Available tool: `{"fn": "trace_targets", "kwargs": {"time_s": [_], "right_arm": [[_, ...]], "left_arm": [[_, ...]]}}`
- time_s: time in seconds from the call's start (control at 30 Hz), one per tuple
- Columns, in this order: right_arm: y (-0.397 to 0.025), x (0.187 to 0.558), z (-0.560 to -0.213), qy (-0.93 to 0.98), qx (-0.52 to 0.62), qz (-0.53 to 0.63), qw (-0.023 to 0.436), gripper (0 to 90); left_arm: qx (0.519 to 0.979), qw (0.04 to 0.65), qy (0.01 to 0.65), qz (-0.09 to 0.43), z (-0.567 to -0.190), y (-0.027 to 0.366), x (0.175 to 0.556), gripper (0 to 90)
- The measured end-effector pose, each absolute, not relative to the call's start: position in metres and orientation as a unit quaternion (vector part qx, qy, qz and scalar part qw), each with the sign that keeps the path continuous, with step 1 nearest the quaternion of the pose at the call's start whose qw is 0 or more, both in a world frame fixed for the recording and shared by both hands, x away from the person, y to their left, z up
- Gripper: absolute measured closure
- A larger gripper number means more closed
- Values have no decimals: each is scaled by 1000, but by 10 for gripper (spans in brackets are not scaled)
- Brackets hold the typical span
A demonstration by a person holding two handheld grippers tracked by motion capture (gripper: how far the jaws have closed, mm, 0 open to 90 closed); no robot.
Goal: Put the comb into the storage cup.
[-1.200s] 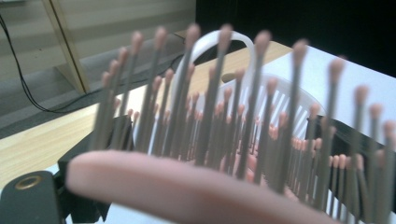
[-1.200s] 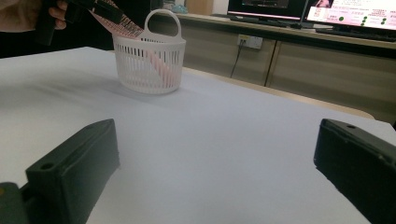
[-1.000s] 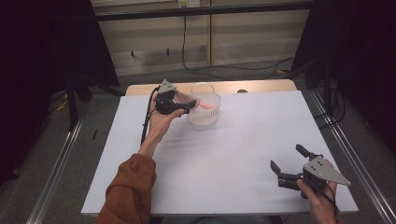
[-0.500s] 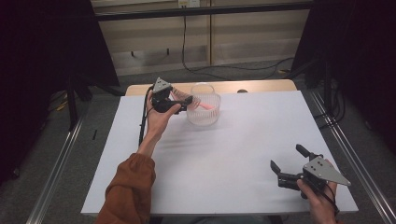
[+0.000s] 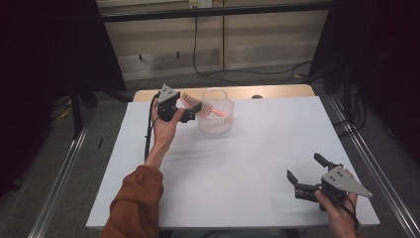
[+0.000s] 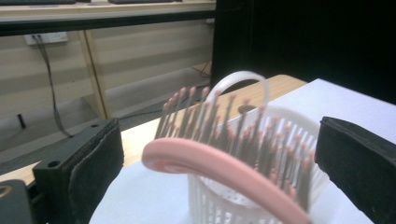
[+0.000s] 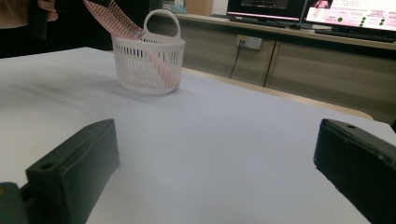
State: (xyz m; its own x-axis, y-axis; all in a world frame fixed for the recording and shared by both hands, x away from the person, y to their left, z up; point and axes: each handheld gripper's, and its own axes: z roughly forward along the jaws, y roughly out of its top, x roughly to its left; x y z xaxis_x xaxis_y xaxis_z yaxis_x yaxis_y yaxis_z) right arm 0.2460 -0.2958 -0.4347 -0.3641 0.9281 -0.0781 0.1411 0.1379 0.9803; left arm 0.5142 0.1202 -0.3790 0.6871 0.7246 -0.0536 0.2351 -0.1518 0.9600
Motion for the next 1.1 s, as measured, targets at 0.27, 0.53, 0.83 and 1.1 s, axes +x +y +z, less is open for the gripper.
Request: {"fn": "trace_targets", "kwargs": {"time_s": [0.27,0.53,0.83,1.1], "right_arm": [[-296,246,-435,648,412,511,385,0],[-297,247,-435,648,414,512,384,0],[-299,247,-436,645,419,511,384,0],[-300,245,-436,641,420,512,388,0]], "left_arm": [[717,570,322,240,-381,124,508,24],[713,569,326,249,-379,128,504,24],[711,570,321,257,-374,129,499,26],[707,569,325,265,-373,134,492,26]]}}
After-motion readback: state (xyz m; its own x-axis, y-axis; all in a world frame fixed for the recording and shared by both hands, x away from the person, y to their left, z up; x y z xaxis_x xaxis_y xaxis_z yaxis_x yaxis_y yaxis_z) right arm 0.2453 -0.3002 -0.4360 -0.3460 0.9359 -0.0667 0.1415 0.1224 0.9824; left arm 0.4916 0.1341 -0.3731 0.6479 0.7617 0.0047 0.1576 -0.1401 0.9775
